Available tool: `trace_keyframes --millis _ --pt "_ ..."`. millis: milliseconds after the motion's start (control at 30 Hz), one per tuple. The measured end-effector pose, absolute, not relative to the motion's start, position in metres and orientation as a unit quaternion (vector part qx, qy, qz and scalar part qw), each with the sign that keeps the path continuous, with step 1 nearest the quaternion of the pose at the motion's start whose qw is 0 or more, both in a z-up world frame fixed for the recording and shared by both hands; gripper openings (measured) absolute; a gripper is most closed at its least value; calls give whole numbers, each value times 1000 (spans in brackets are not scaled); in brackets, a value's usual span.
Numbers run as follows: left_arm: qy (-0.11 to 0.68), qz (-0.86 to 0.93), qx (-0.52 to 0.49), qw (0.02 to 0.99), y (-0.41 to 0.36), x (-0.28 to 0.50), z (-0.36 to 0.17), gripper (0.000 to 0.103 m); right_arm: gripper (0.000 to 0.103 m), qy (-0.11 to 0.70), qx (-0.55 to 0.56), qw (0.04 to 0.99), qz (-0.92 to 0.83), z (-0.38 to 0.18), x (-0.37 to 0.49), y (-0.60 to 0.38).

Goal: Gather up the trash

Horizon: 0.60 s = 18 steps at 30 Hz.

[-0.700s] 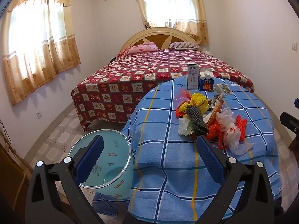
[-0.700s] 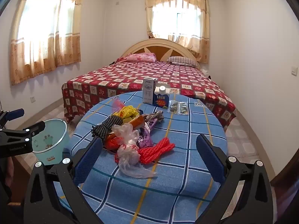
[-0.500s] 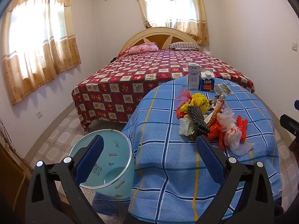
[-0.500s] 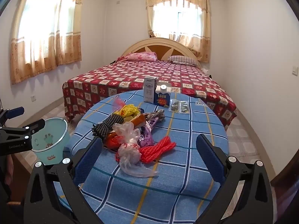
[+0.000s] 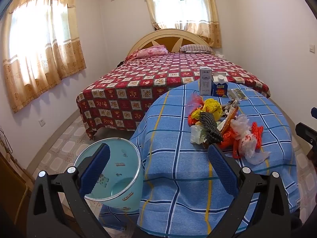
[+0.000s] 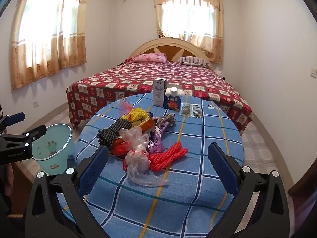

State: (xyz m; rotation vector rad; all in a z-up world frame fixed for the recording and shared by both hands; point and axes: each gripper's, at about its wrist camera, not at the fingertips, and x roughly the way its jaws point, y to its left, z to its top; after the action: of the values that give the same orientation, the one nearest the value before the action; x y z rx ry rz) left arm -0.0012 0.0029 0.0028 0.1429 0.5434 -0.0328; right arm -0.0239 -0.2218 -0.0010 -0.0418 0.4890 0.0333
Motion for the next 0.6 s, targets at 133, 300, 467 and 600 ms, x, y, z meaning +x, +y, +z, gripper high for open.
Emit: trace_keyframes --millis 133,300,467,600 --pt "267 -15 70 961 5 -1 4 97 98 243 -19 970 16 -1 -23 -223" --pt "267 -15 71 961 4 -1 4 97 98 246 -18 969 16 -3 -24 -224" --pt "266 -14 71 961 5 0 4 97 98 248 -17 968 17 -4 -23 -225" --pt "266 -14 72 961 5 0 2 97 98 250 -18 968 15 -5 -22 -226"
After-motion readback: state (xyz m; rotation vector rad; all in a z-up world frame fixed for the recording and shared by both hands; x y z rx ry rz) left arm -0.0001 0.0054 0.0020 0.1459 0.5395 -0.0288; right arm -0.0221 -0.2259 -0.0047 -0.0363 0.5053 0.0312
